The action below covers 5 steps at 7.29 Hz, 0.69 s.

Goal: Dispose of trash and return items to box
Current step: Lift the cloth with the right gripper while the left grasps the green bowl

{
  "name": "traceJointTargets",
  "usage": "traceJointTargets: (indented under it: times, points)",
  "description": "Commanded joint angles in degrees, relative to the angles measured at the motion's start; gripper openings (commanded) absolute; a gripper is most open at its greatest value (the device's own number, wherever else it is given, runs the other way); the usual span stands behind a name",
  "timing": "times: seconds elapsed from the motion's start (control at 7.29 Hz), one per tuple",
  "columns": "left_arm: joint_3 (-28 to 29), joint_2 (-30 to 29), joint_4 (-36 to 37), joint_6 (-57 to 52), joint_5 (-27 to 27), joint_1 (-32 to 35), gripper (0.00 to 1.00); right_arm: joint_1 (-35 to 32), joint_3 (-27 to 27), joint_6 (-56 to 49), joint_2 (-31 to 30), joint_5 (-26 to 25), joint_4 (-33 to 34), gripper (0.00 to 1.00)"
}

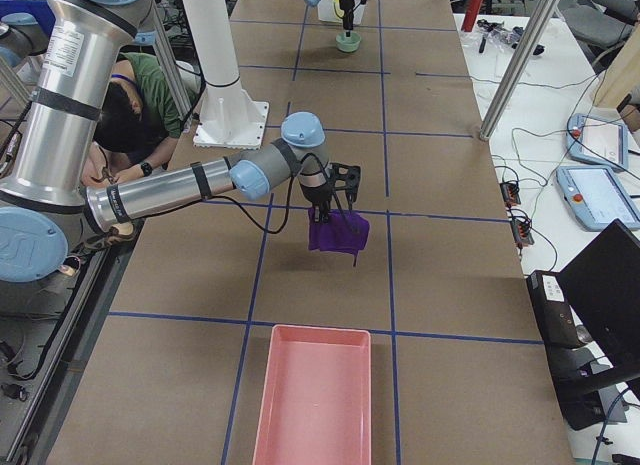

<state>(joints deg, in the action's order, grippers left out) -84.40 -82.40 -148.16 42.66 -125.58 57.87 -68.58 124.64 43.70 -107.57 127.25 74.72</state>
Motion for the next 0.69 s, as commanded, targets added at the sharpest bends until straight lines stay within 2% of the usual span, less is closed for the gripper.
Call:
traceJointTargets:
  times: [0.0,0.27,0.41,0.55]
  points:
    - [-0.3,0.0,0.0,2.1,0.0,-1.5,0.00,-2.8,0.0,-4.7,0.3,0.6,1.7,0.00]
    - [-1.1,0.2,0.2,2.4,-0.4,-1.3,0.00,-4.2,-0.3,-8.7,0.2,0.7,2.6,0.00]
    - [-4.2,2.1,0.4,2.3,-1.2,-1.0,0.00,-5.3,-0.4,-11.8,0.2,0.7,4.0,0.00]
    - [-8.8,6.2,0.5,2.3,-6.9,-0.8,0.00,-7.4,-1.1,-16.8,0.3,0.7,5.9,0.00]
